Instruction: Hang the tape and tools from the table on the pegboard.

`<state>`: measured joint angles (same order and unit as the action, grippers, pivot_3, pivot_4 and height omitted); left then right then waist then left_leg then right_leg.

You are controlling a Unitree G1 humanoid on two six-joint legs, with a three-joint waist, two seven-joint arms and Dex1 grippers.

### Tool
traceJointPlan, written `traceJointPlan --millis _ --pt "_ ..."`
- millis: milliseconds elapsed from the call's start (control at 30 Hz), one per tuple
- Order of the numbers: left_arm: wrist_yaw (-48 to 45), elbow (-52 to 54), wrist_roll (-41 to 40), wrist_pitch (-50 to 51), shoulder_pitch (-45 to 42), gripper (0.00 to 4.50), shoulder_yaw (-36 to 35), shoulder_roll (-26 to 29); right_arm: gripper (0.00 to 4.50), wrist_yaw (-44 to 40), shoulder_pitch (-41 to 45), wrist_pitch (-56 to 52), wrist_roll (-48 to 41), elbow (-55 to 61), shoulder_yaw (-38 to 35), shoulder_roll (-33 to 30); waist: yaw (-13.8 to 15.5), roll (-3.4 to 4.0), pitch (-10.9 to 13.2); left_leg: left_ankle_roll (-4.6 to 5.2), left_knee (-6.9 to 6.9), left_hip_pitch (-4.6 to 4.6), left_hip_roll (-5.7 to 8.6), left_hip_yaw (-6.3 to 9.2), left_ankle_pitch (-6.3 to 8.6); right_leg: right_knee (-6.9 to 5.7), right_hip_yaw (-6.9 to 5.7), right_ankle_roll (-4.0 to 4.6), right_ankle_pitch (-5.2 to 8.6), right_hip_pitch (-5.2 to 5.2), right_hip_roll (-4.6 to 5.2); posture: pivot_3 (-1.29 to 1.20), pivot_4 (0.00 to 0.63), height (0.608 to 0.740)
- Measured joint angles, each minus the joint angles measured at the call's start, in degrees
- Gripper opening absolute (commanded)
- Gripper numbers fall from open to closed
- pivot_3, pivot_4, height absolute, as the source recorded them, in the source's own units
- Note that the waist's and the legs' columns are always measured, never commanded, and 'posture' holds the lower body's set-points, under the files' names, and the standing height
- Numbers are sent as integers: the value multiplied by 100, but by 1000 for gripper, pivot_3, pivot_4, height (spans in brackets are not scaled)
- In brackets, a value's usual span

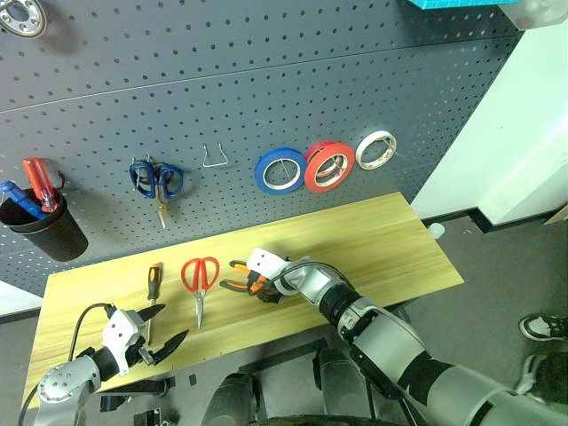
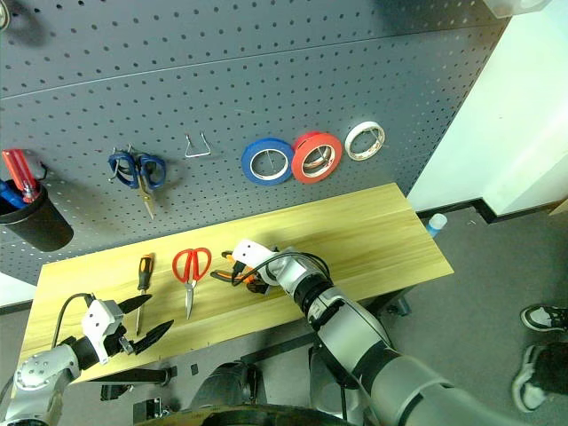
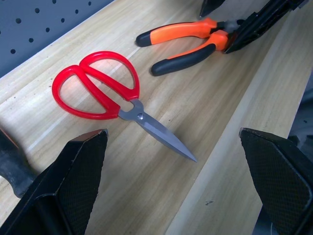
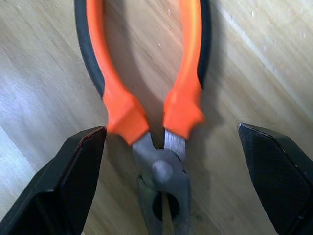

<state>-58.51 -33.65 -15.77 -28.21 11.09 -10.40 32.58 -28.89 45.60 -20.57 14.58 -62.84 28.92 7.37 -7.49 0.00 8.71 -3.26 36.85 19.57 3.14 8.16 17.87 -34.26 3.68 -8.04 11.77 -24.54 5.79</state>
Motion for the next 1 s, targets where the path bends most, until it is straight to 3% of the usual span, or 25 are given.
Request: traceJointPlan --millis 233,267,333,633,833,1000 --pt "1 4 -1 3 35 4500 -2 0 4478 -5 24 198 33 -101 -4 5 2 0 0 0 0 0 0 0 0 0 0 0 0 0 0 -84 138 738" --pt "1 4 -2 3 43 4500 -2 0 4307 -8 24 213 32 -103 -4 6 3 0 0 0 0 0 0 0 0 0 0 0 0 0 0 -84 138 738" --pt "1 4 -2 3 49 4500 -3 0 3873 -11 24 223 32 -106 -12 6 9 0 0 0 0 0 0 0 0 0 0 0 0 0 0 -82 136 738" --pt "8 3 -3 2 54 4500 -7 -1 927 -111 22 201 36 -107 -28 4 10 -1 -1 0 0 0 0 1 0 -1 0 0 0 -1 -1 -82 130 738" --pt "33 10 -4 -4 54 4500 -10 -18 928 -426 -369 -41 46 921 -9 -92 23 -5 -3 0 -1 2 0 2 0 -2 0 0 0 -4 -1 -80 128 738" --pt "101 33 -20 -5 105 4500 -17 -43 928 -1018 -1520 -676 71 2861 100 -1082 122 -12 -8 -2 14 22 8 -2 1 8 0 -2 -1 -6 8 -93 132 738"
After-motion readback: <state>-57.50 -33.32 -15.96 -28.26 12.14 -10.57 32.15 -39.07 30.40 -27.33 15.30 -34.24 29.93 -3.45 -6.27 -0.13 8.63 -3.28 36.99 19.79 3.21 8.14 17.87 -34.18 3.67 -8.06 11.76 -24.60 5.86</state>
